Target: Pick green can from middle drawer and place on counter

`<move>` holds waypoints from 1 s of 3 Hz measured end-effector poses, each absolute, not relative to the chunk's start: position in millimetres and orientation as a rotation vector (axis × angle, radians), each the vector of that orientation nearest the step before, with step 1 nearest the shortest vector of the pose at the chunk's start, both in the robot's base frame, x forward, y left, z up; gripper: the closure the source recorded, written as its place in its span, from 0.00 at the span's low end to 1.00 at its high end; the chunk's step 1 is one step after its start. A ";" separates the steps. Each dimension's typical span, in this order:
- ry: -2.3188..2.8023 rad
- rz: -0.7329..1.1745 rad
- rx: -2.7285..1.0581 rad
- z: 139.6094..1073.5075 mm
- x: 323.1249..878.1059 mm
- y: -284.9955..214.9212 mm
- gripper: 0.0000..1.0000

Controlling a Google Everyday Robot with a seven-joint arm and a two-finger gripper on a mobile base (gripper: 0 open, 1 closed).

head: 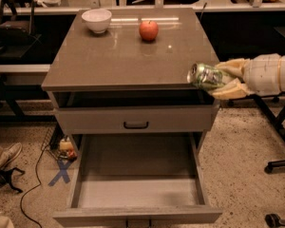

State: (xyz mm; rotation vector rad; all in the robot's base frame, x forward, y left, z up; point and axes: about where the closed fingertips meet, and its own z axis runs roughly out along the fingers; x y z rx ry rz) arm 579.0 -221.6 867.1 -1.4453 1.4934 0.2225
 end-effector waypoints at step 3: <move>1.721 0.175 -1.294 914.6 714.3 -207.4 1.00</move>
Offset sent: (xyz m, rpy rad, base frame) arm 0.1639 0.0055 0.0676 -0.0189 0.1312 -0.2862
